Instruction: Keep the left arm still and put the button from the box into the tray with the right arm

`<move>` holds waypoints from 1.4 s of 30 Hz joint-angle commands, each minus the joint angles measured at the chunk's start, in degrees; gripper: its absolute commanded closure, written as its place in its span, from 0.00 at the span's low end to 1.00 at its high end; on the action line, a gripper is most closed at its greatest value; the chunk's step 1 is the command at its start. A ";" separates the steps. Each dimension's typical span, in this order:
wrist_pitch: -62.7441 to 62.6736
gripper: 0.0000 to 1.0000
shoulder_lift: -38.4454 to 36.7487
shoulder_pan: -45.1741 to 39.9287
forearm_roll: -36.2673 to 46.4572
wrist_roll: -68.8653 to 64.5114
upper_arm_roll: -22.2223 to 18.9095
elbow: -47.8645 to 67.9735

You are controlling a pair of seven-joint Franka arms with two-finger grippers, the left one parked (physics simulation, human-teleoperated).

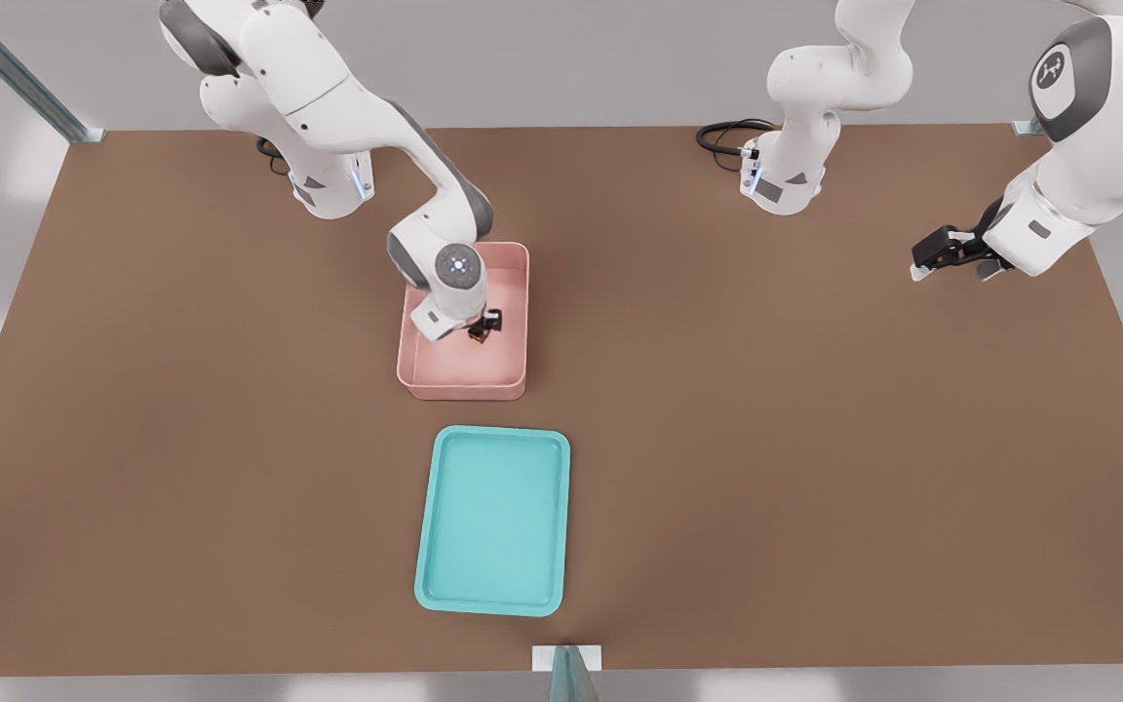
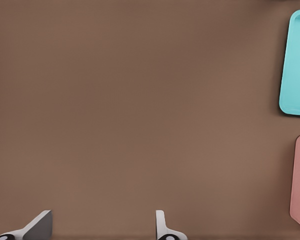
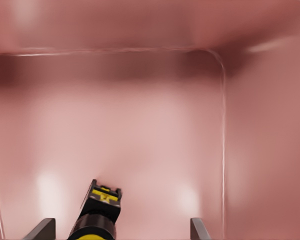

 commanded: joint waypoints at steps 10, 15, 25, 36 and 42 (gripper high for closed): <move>14.13 0.00 1.11 -0.67 -1.99 33.71 0.04 -2.48; 14.22 0.00 0.67 -0.67 -1.99 33.27 0.92 -2.92; 13.95 0.00 -0.38 -0.76 -2.87 33.01 2.06 -5.12; 14.39 0.31 1.11 -0.93 -4.45 31.87 2.06 -5.03; 15.97 0.40 2.25 -0.93 -4.45 30.46 2.06 -5.47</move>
